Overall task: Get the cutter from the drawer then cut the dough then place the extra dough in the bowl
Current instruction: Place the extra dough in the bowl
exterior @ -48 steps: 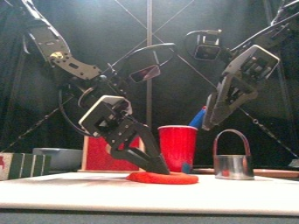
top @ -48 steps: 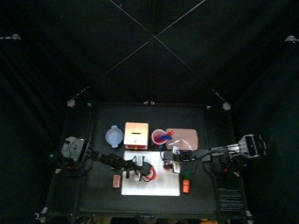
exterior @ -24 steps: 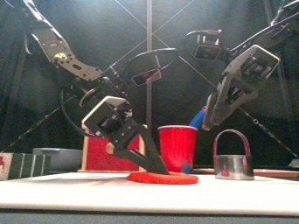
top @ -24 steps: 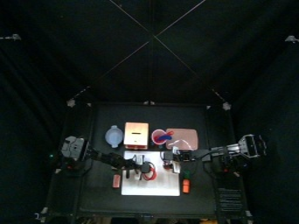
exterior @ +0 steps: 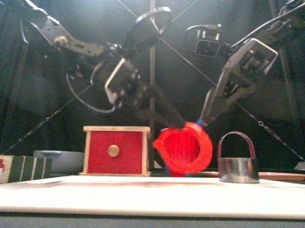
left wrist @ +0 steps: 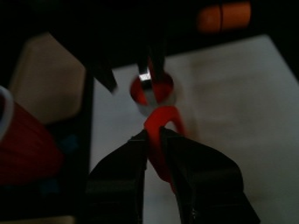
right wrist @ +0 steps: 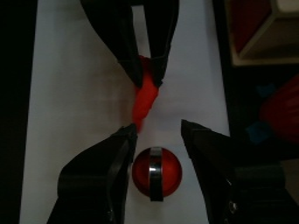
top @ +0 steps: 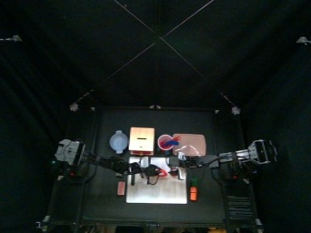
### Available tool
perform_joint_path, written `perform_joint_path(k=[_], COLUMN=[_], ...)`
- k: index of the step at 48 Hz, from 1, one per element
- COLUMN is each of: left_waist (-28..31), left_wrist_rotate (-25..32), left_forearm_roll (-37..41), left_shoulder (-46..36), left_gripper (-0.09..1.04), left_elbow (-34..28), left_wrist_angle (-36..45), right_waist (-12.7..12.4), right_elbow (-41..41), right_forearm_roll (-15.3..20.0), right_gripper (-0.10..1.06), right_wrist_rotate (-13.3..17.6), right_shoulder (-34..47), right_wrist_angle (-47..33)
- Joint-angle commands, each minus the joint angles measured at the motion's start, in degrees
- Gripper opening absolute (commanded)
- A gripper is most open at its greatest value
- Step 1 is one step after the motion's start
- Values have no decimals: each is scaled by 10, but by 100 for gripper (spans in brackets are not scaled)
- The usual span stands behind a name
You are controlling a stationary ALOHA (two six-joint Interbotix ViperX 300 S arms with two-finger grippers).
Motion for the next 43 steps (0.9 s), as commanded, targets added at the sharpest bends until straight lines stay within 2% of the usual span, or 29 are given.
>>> perform_joint_path(k=[1,13,26,34,43], left_waist=[4,35,130,198,227], left_wrist_rotate=[0,36,57,58,57], left_forearm_roll=[13,8,-58,-69,-98], left_shoulder=[-64,-185,-316,-357,-396], left_gripper=[60,60,60,61,61], left_elbow=[6,79,203,277,305], left_wrist_angle=[-13,-14,-18,-18,-21], right_waist=[1,-3,-4,-2,0], right_elbow=[-24,-21,-15,-16,-12], right_forearm_roll=[-2,-1,-3,-3,-3], right_gripper=[81,81,81,81,81], right_wrist_rotate=[-2,-2,-2,-3,-2], right_shoulder=[-23,-34,-34,-34,-33], right_wrist_angle=[-2,-14,-23,-34,-47])
